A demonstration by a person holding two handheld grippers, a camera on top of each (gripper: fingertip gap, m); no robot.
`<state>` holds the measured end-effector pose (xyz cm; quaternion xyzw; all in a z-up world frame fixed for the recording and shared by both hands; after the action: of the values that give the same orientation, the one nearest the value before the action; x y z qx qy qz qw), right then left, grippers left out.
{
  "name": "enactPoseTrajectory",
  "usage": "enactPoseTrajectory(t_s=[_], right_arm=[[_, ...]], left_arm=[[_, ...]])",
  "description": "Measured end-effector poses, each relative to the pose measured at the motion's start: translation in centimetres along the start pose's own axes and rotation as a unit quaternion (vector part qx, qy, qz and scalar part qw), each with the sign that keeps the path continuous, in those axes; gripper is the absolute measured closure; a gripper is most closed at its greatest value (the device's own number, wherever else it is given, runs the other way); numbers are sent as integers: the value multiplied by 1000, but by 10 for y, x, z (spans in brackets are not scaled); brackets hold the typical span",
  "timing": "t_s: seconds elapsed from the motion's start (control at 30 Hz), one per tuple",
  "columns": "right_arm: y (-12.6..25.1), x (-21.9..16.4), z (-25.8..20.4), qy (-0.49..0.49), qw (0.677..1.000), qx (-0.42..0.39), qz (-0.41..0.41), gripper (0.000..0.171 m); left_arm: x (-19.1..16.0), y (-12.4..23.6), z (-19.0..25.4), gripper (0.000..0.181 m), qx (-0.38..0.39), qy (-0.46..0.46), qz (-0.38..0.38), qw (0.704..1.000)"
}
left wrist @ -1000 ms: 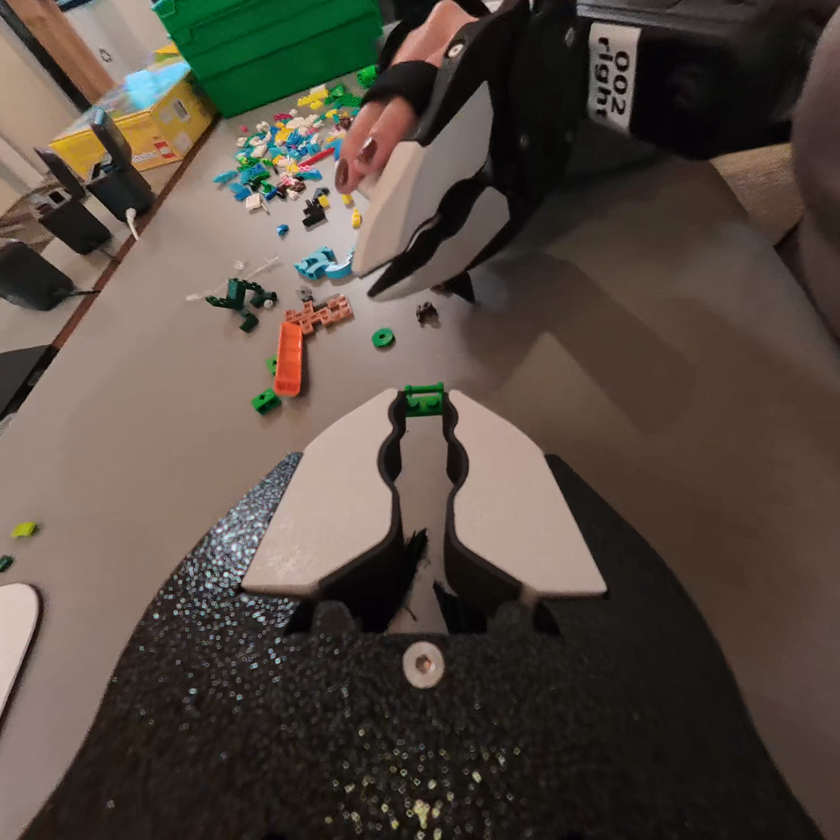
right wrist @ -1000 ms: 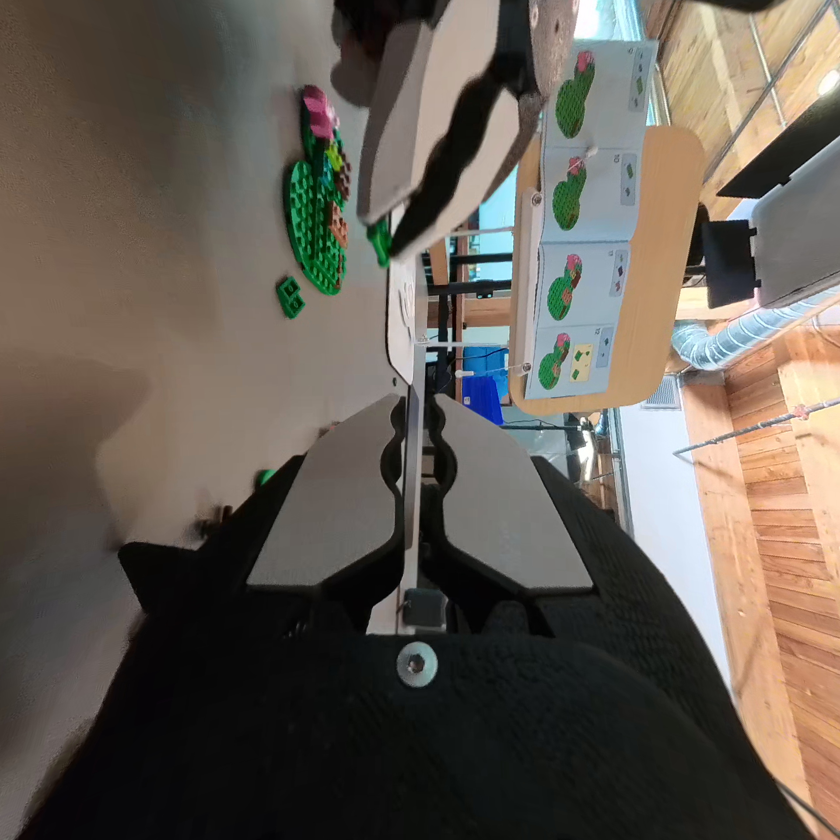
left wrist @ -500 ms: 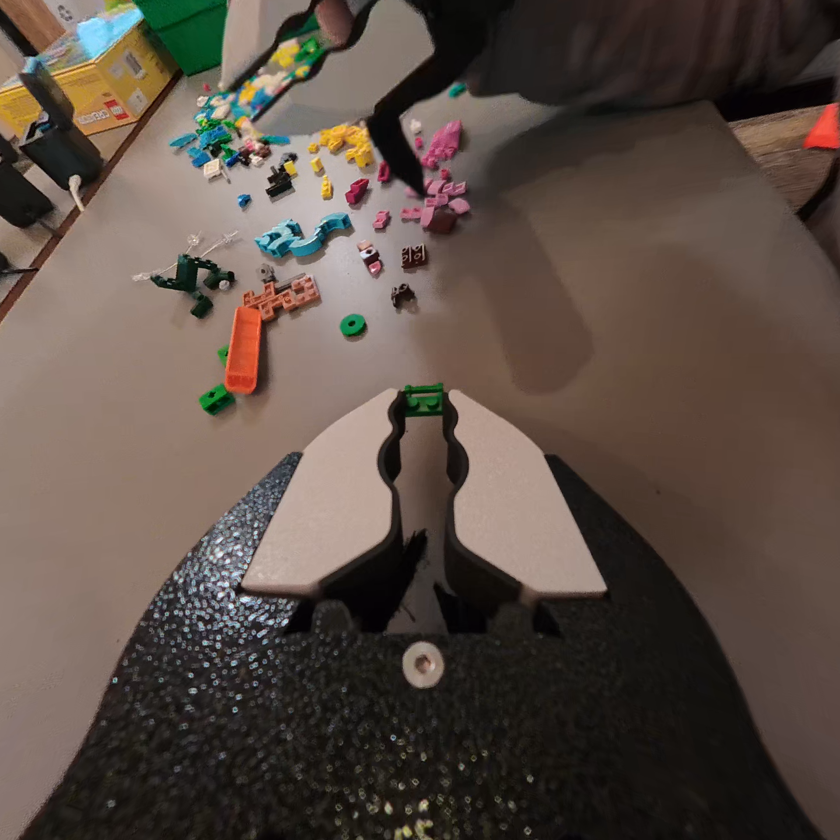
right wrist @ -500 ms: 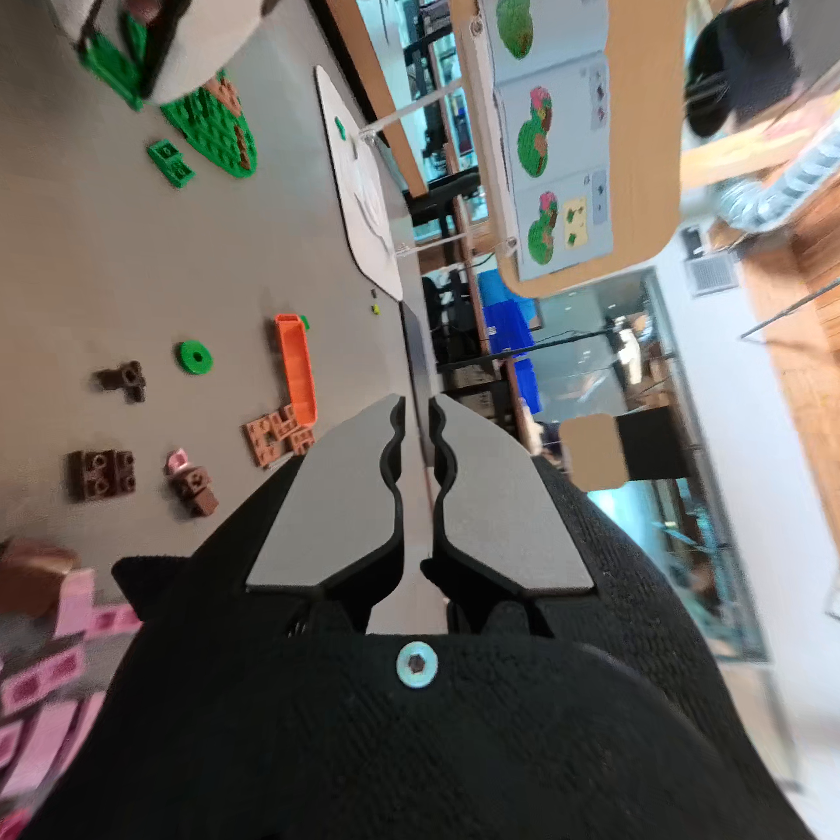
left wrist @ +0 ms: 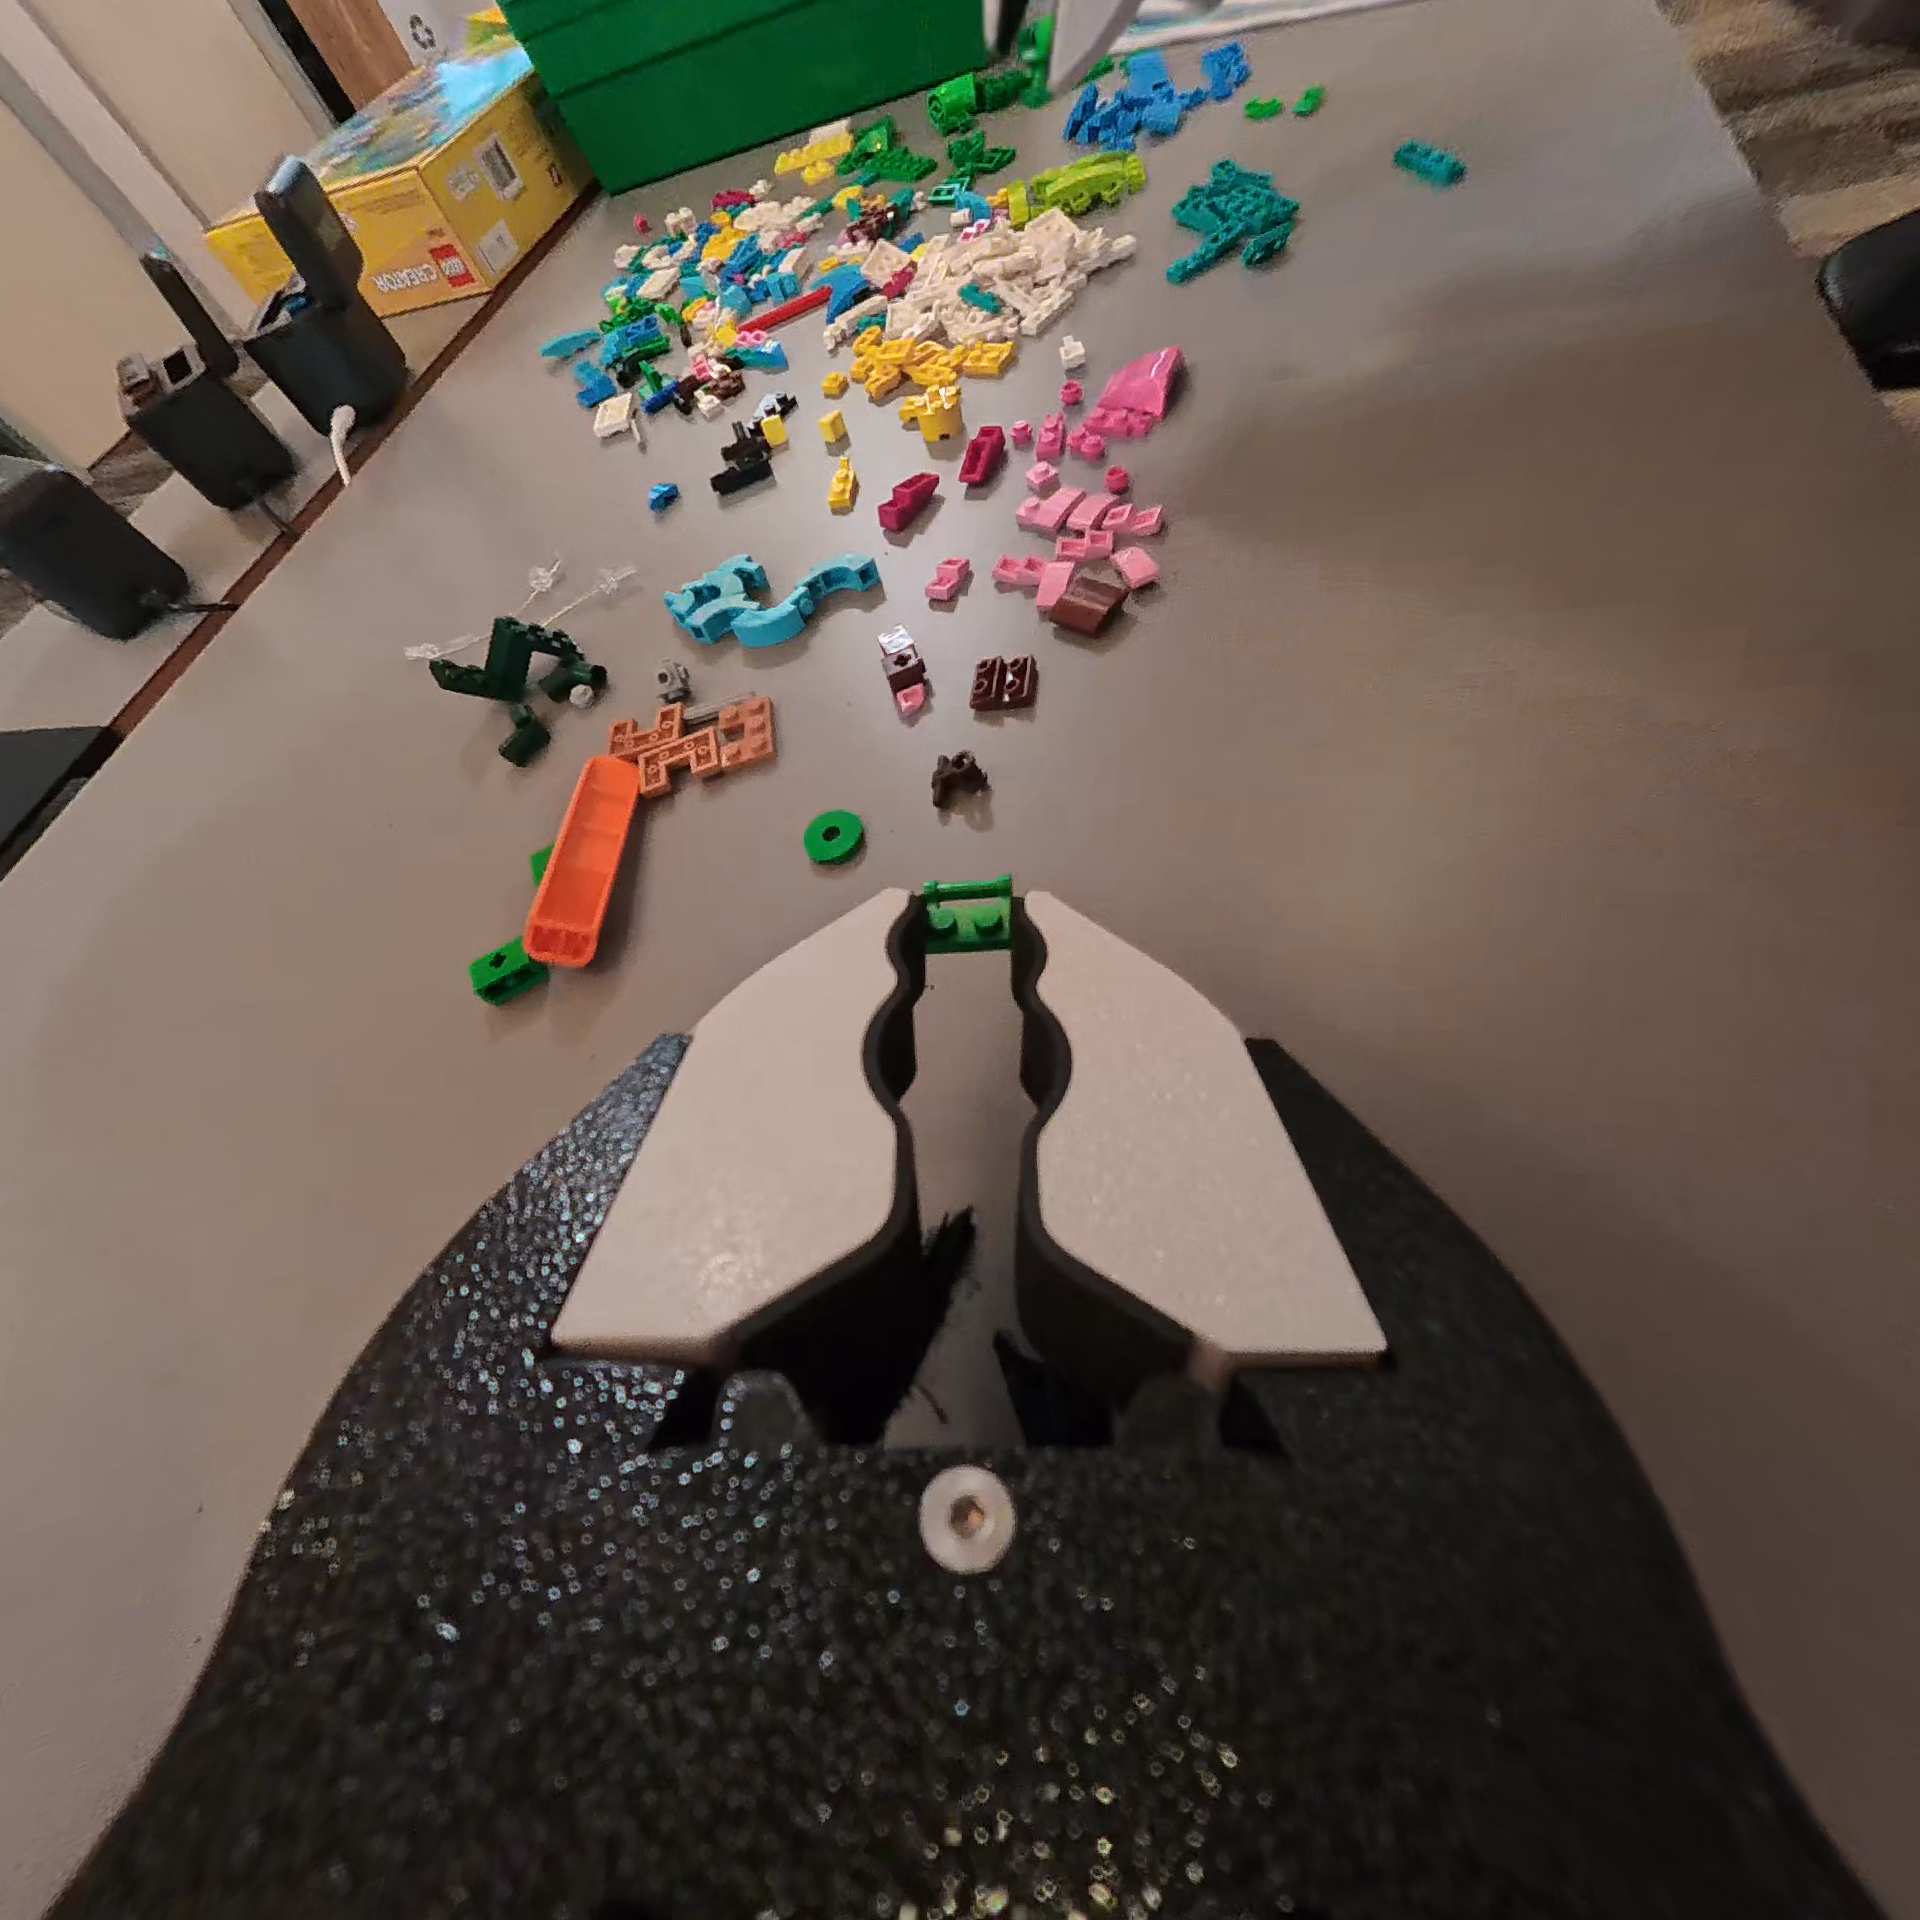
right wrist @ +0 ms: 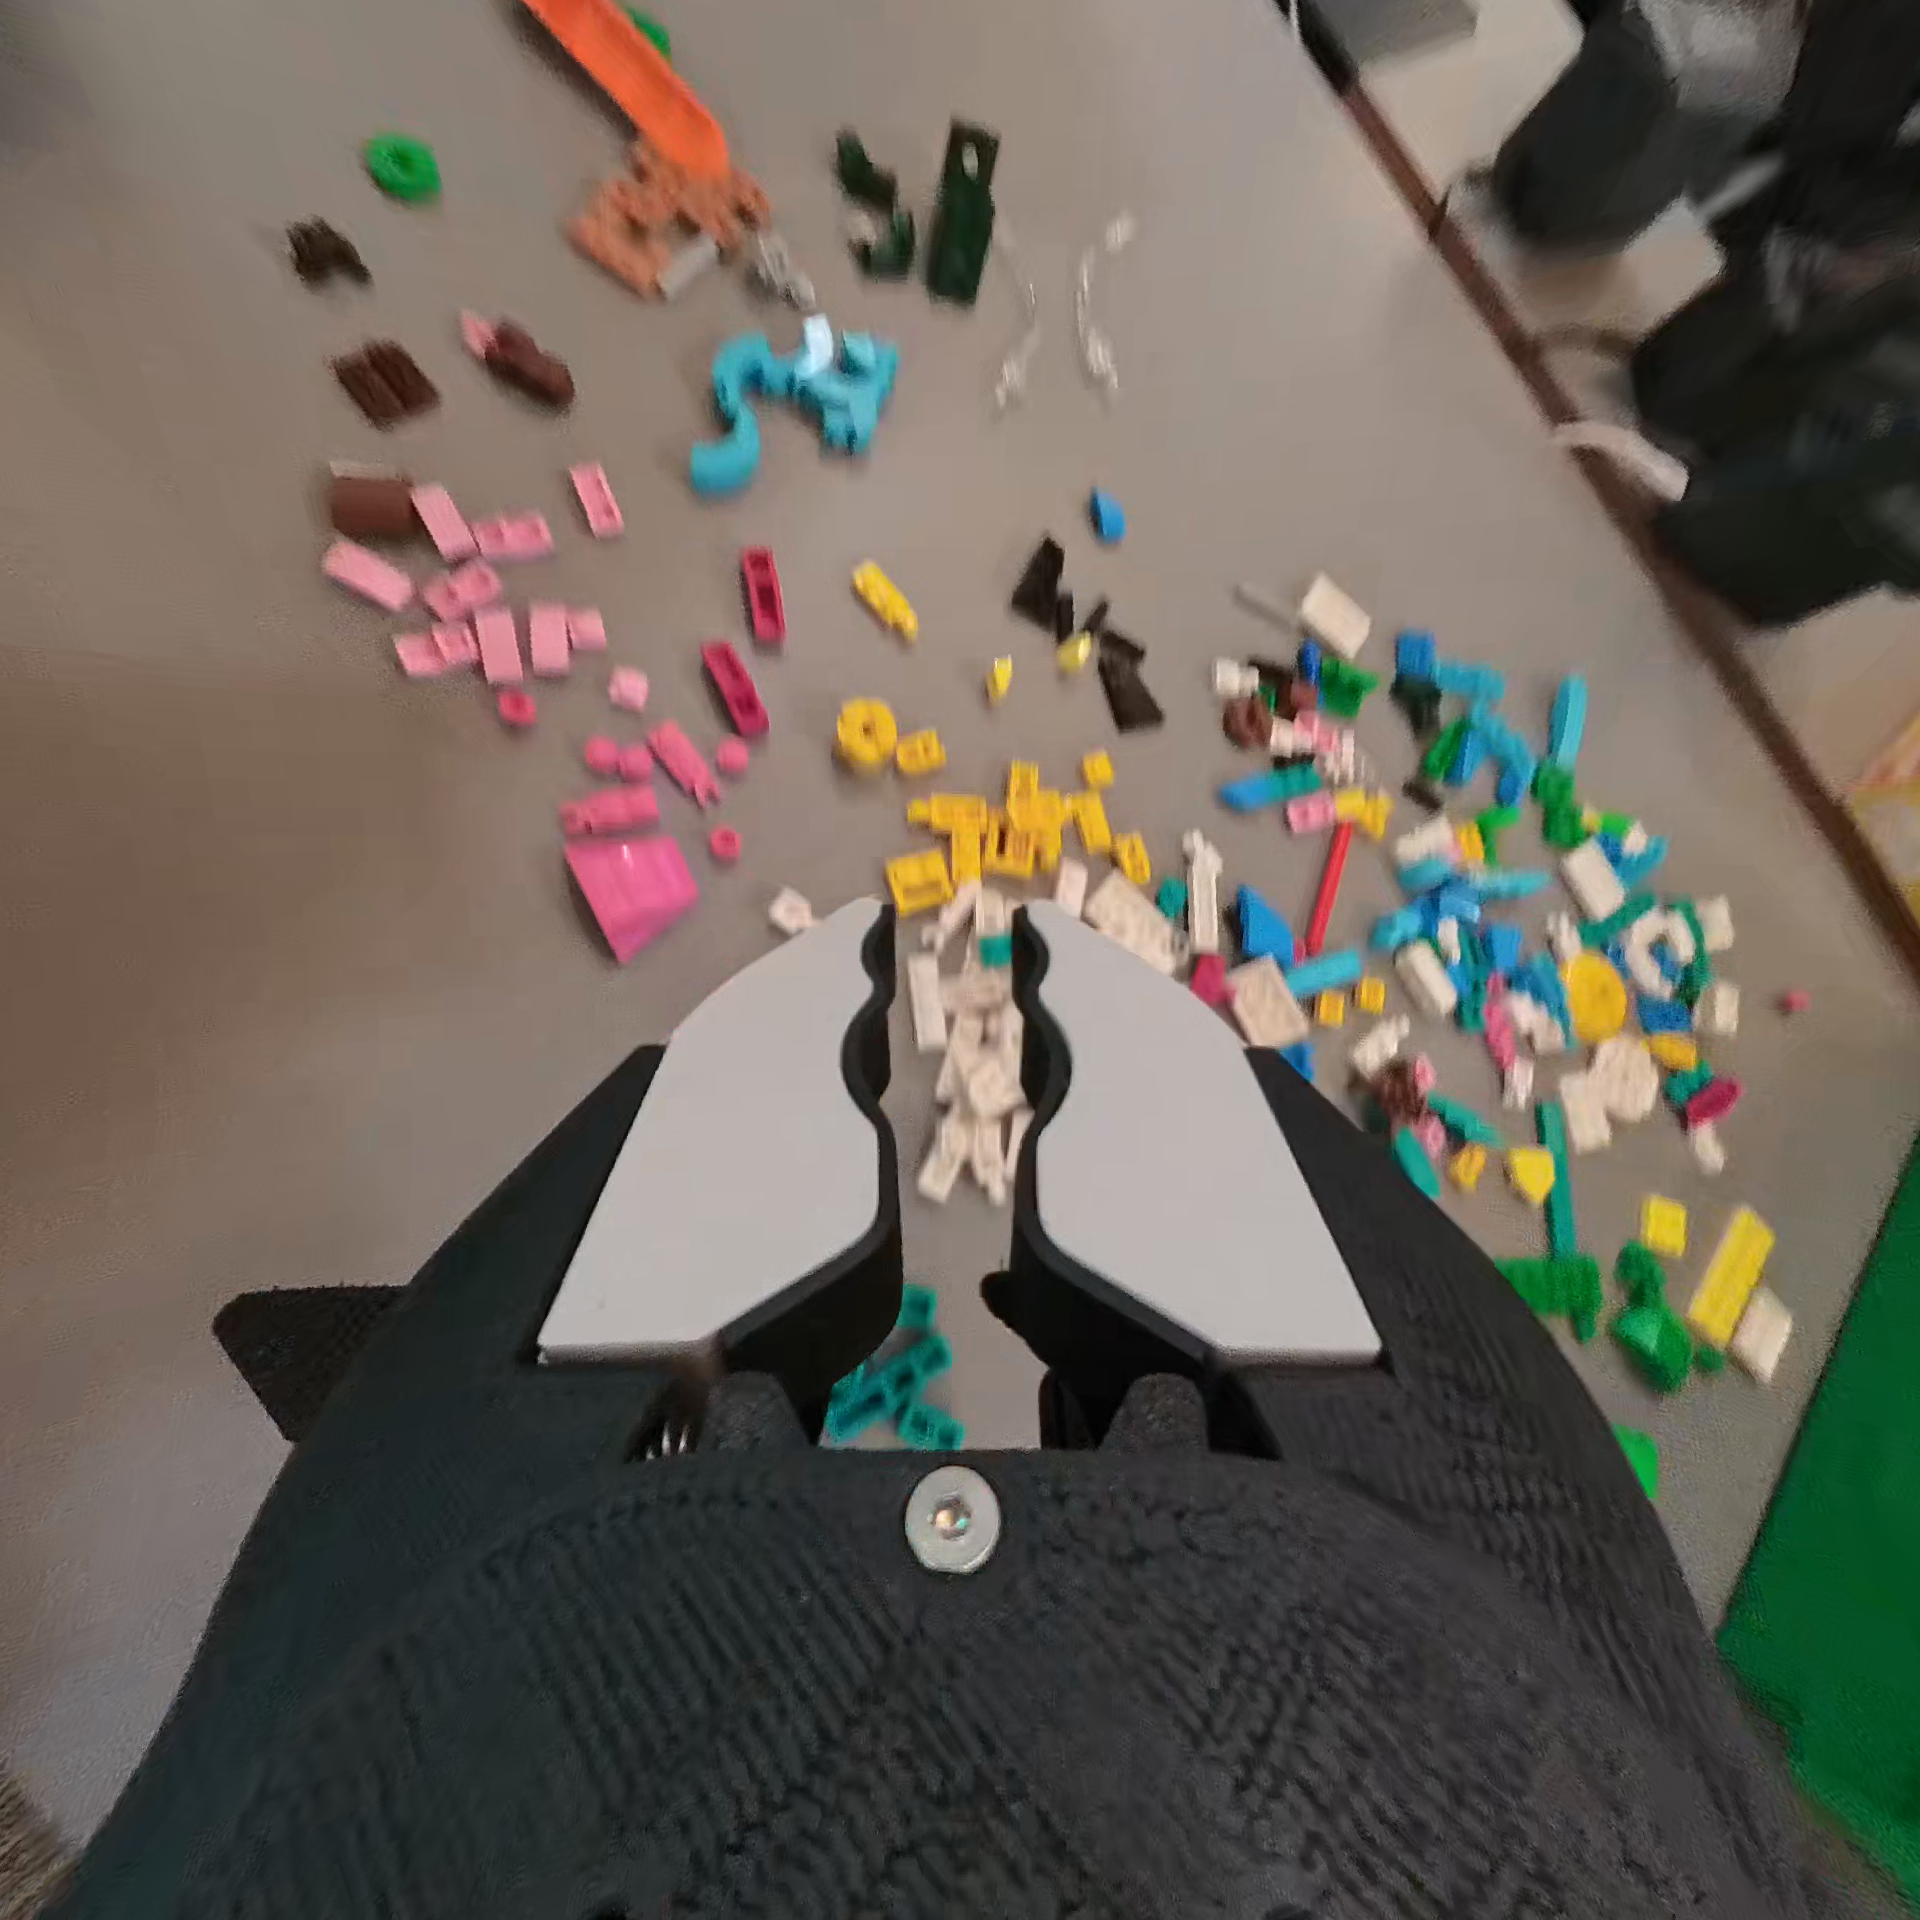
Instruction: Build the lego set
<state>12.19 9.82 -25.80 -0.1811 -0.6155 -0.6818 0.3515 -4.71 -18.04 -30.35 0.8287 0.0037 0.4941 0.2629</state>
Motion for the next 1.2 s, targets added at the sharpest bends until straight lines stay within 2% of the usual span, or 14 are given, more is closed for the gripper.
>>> enactPoseTrajectory(t_s=[0.03,0.27,0.43,0.7,0.93,1.2], right_arm=[[4,-9,2,-11,1000,1,-18,151],[34,-64,25,-67,988,-63,-121,150],[56,-119,35,-169,958,-102,-207,145],[88,-147,47,-222,956,-135,-136,145],[99,-146,105,-203,952,-213,-84,145],[76,-145,146,-168,966,-165,-108,150]], left_arm=[[-1,-1,1,166,1,-2,-6,1000],[-8,-2,-5,166,19,19,-37,999],[-13,-2,-14,166,49,44,-54,996],[-14,-3,-17,166,44,54,-56,996],[-15,-10,-25,166,60,58,-66,994],[-19,-13,-28,166,64,69,-85,992]])
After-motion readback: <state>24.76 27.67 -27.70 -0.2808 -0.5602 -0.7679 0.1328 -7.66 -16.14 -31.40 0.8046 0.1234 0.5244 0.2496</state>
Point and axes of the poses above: each gripper's, where its closed fingertips meet, y back along the fingers, x out of its top, z = x × y across the jaws, the point moved 4 cm from there along y, back along the fingers, and after that the axes turned 9 degrees about -y, right-handed, at the moved point
